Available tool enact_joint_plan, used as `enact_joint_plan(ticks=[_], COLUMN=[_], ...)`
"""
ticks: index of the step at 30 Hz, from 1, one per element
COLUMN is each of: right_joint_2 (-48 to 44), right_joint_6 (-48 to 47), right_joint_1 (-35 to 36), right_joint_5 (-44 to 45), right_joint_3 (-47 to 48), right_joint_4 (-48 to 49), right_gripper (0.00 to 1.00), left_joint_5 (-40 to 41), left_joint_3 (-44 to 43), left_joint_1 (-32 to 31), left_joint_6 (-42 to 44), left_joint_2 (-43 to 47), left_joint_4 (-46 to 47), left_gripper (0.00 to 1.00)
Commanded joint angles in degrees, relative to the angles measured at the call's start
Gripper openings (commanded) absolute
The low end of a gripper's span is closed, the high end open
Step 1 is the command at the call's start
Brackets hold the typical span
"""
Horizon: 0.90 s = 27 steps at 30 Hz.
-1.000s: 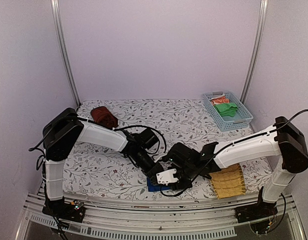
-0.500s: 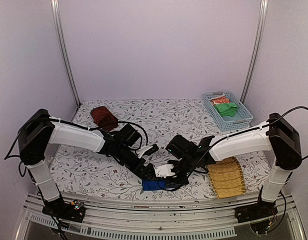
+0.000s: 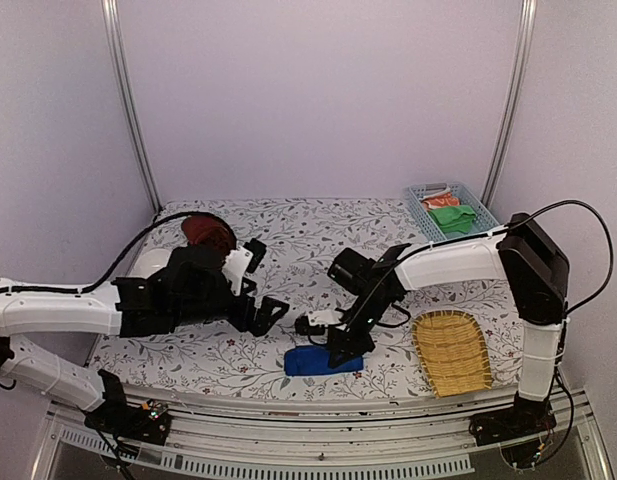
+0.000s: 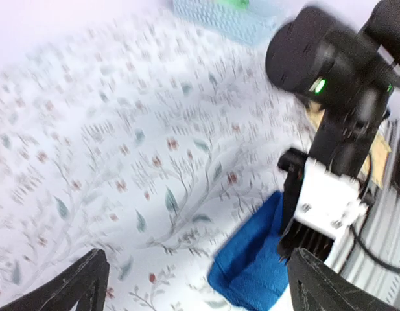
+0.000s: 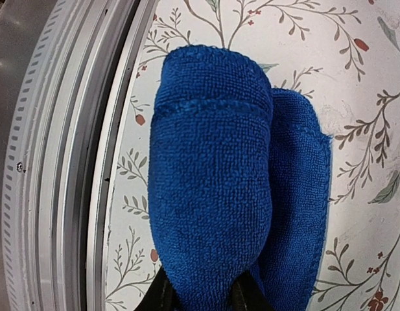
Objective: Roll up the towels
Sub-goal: Roll the towel at the center of the board.
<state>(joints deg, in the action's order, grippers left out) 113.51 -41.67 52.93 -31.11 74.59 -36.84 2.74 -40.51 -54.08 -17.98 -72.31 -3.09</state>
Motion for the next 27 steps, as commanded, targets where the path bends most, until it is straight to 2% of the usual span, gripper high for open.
enact_joint_plan(ticks=[1,2,3,7,8,12,16,23,27], right_joint_2=[7.9,9.4,10.9,14.9,15.4,18.2,20.2,23.3,23.9], right_joint_6=[-1.1,-1.2,-1.2,-1.3,-1.3,-1.7,-2.8,-3.2,-3.3], right_joint_1=[-1.2,-1.6,-2.0,-4.1,-4.7,-6.5,-7.2,-7.3,-7.4], right_joint_5=[-0.6,-1.3,-2.1,-4.5,-5.0,-7.4,-9.3,-10.1,-10.5], right_joint_3=[2.3,3.6,5.3,9.9,10.6,14.4,16.5,17.8,17.9], right_joint_4=[-11.6,-13.1,-14.7,-19.0,-19.4,-23.6,-26.1,-26.8,-26.8], right_gripper=[0.14,0.14,0.14,0.14,0.14,0.14,0.14,0.15,0.16], left_joint_5=[35.4,36.0,33.4,10.7,8.4,13.2,13.7,9.0,9.1], left_joint_3=[5.2,6.3,7.5,13.3,14.5,16.8,15.7,6.8,3.8], left_joint_1=[-3.8,-2.9,-2.0,-2.5,-3.5,-10.4,-14.9,-18.8,-19.6], left_joint_6=[-0.8,-0.2,2.8,15.3,15.8,13.7,19.4,29.1,32.6], left_joint_2=[7.8,9.3,10.9,17.0,17.8,15.6,9.5,-5.0,-10.9], left_joint_4=[11.5,13.9,16.6,24.0,24.1,21.5,21.4,14.8,14.5], left_gripper=[0.99,0.99,0.97,0.76,0.72,0.71,0.77,0.79,0.78])
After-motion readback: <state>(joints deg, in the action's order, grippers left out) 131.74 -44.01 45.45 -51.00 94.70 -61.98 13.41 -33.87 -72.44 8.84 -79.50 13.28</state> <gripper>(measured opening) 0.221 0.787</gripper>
